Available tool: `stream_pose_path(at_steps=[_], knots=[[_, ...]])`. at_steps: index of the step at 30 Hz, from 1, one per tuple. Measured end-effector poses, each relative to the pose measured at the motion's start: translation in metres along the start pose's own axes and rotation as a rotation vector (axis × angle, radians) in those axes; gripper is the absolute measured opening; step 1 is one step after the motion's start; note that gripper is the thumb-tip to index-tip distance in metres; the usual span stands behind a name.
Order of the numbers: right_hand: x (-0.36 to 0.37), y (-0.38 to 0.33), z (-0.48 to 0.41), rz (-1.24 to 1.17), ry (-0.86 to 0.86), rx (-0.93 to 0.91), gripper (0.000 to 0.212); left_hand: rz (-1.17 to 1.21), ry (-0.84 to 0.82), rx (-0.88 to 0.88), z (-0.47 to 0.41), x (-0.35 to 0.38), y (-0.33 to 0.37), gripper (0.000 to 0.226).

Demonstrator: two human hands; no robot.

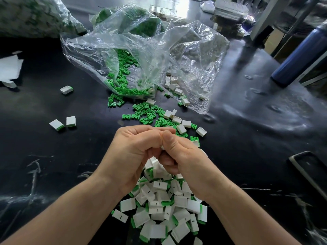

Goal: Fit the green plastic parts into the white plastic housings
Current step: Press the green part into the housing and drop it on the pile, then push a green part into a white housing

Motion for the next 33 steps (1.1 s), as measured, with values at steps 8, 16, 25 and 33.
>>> stream_pose_path(at_steps=[8, 16, 25, 33], knots=[[0.000, -0.010, 0.000, -0.052, -0.059, -0.058, 0.047, 0.054, -0.079, 0.015, -0.002, 0.004, 0.001, 0.022], [-0.020, -0.006, -0.001, -0.050, -0.062, 0.055, 0.053, 0.072, -0.026, -0.012, -0.009, -0.004, -0.004, 0.022], [-0.045, -0.020, 0.000, 0.189, 0.175, -0.121, 0.026, -0.004, 0.046, -0.045, -0.010, -0.014, -0.005, 0.030], [-0.031, -0.001, 0.005, 0.621, -0.145, 0.029, 0.009, -0.048, 0.184, -0.048, -0.011, -0.034, 0.000, 0.024]])
Point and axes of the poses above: each hand's wrist, its own z-axis away from the middle knuckle, its own x-axis out of the palm, y = z × x, the point moved 10 cm from there along -z, towards the middle knuckle
